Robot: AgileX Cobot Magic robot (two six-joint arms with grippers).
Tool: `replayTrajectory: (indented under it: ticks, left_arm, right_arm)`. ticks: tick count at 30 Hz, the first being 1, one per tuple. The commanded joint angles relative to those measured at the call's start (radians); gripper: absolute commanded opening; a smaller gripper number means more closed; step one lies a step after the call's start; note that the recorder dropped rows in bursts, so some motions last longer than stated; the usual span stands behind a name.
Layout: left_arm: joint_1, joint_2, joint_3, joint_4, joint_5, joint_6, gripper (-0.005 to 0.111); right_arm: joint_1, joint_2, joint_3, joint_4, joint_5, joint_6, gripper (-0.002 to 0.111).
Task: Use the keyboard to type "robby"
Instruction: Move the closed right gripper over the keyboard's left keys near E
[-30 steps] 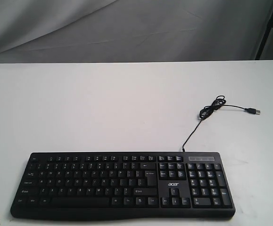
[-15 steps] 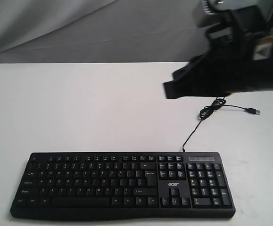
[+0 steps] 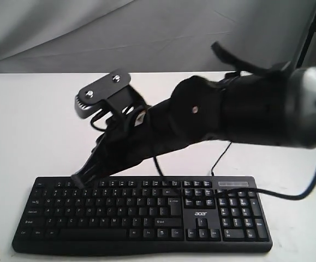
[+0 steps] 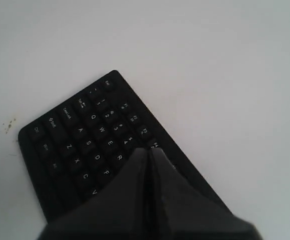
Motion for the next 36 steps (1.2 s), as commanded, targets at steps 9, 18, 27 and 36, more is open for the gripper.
replayTrajectory:
  ticks: [9, 18, 27, 36]
  left_arm:
    - [-0.003, -0.004, 0.005, -0.009, -0.002, -0.005, 0.0]
    - [-0.003, -0.004, 0.005, -0.009, -0.002, -0.005, 0.0]
    - [-0.003, -0.004, 0.005, -0.009, -0.002, -0.005, 0.0]
    - [-0.003, -0.004, 0.005, -0.009, -0.002, -0.005, 0.0]
  right_arm:
    - [0.119, 0.206, -0.094, 0.055, -0.144, -0.089, 0.0]
    - [0.123, 0.231, -0.101, 0.07, -0.176, -0.087, 0.0]
    - [0.123, 0.261, -0.101, 0.07, -0.205, -0.088, 0.0]
    - [0.123, 0.279, -0.101, 0.053, -0.208, -0.095, 0.0]
